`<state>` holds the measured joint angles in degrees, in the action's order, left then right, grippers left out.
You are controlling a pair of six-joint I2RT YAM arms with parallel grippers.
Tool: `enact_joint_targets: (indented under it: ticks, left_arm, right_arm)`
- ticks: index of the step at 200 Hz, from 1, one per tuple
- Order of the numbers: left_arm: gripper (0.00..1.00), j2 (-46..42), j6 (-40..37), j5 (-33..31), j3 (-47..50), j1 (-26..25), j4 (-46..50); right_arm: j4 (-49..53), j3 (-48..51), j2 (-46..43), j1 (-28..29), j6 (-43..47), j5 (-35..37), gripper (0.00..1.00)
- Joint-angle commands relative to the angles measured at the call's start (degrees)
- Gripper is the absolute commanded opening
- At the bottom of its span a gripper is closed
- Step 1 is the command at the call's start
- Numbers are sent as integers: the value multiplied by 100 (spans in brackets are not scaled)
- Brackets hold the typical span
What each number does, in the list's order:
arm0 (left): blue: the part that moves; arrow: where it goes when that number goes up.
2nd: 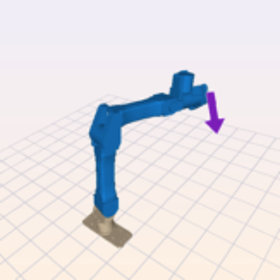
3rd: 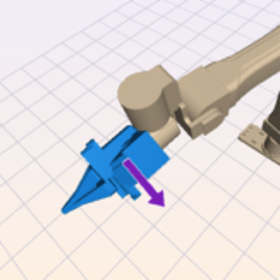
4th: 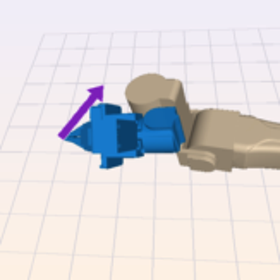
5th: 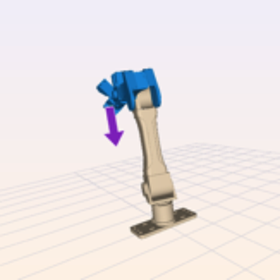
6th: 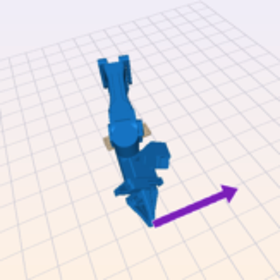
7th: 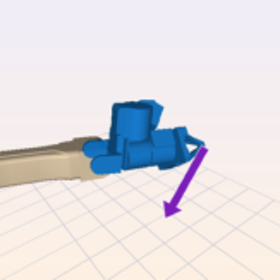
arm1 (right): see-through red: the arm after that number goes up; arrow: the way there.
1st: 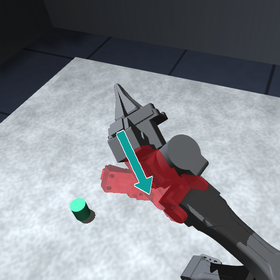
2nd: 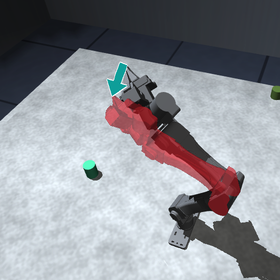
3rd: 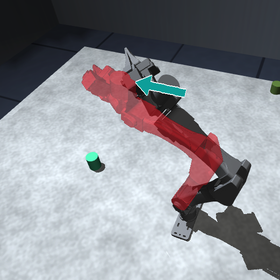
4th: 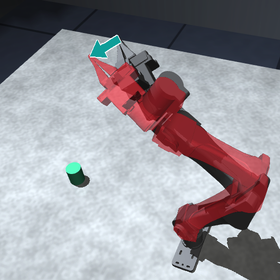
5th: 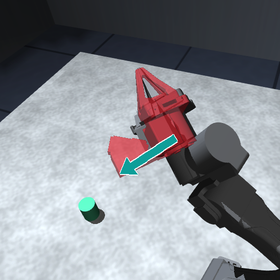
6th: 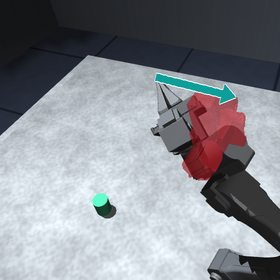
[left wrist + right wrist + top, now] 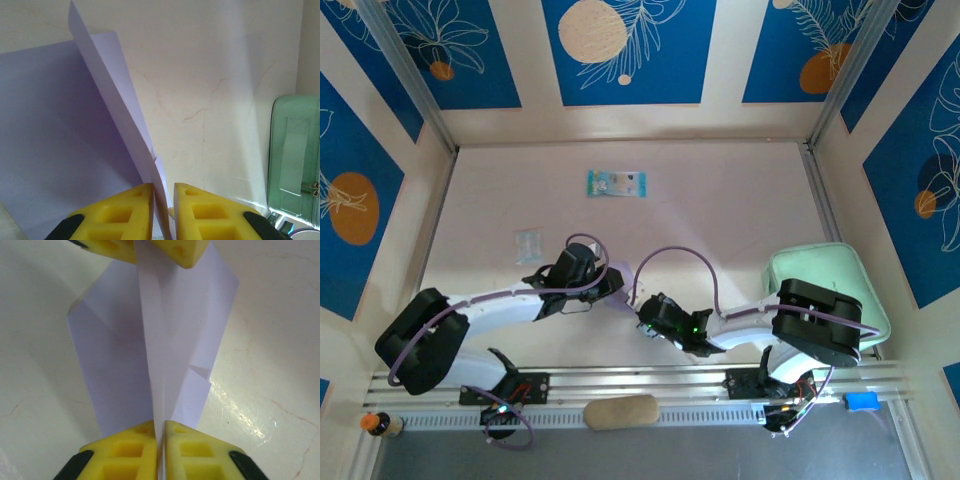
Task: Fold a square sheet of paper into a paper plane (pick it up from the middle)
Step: Perform the fourth fold on the wing at the bottom-center of the table.
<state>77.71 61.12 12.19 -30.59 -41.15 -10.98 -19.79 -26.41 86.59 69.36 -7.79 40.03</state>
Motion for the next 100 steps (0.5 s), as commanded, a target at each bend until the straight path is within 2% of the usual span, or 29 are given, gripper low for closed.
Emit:
enact_joint_targets:
  ticks: [1,33,100]
  left_arm:
    - [18,-152,-92,-12,-100,54,200]
    - [17,-238,-101,-62,-80,80,285]
    - [11,-271,-45,-85,-43,109,343]
  right_arm:
    - [54,-118,7,-34,-203,-57,8]
    - [28,-92,-27,-52,-298,-157,7]
    - [48,-123,-12,-105,-255,-74,17]
